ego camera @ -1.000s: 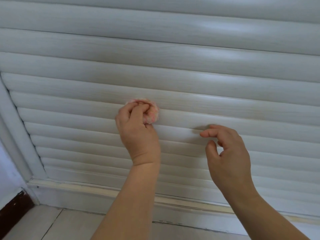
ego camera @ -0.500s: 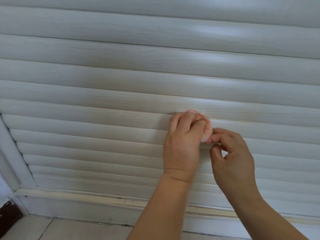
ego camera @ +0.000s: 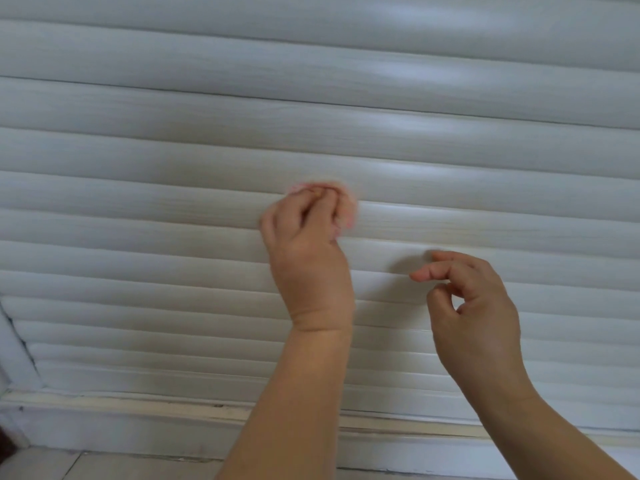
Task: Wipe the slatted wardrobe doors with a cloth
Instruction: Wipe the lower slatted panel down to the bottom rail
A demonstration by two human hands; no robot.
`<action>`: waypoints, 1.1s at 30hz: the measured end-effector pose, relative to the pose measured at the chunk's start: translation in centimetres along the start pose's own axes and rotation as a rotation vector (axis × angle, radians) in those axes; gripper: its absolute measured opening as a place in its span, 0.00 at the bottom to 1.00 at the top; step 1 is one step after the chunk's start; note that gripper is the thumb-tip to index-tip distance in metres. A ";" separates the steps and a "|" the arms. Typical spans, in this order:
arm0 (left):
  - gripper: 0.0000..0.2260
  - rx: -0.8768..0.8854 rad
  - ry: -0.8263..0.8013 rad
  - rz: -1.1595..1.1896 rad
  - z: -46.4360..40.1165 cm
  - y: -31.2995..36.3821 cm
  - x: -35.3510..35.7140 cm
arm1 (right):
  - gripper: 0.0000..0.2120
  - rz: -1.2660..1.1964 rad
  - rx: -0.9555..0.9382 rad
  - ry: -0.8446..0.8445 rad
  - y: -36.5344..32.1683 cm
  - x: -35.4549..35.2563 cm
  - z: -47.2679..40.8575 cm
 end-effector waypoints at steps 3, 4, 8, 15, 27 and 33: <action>0.08 0.114 -0.132 -0.077 2.2 1.9 1.9 | 0.22 0.005 0.001 0.009 0.3 0.2 0.0; 0.10 0.226 -0.150 -0.134 3.2 3.0 2.1 | 0.22 0.014 -0.007 0.013 0.3 0.4 0.0; 0.10 0.366 -0.280 -0.165 5.3 2.9 2.6 | 0.24 0.040 -0.020 0.025 0.1 0.8 0.2; 0.17 0.049 -0.031 -0.076 -0.8 -1.2 -1.6 | 0.23 -0.013 0.025 0.007 0.3 1.2 0.2; 0.12 0.038 -0.074 -0.084 4.1 -1.7 -0.1 | 0.19 -0.017 0.041 0.082 1.8 0.5 0.8; 0.10 -0.345 -0.488 0.140 6.7 -1.2 2.7 | 0.10 -0.260 0.115 0.009 0.5 2.7 1.5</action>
Point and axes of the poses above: each hand's wrist, its own z-axis away from the middle knuckle, its own x-axis out of the palm, y = z × x, the point moved 10 cm from there along -z, towards the middle knuckle, and after that the axes turned 12 degrees about -x, right-handed, at the moved point
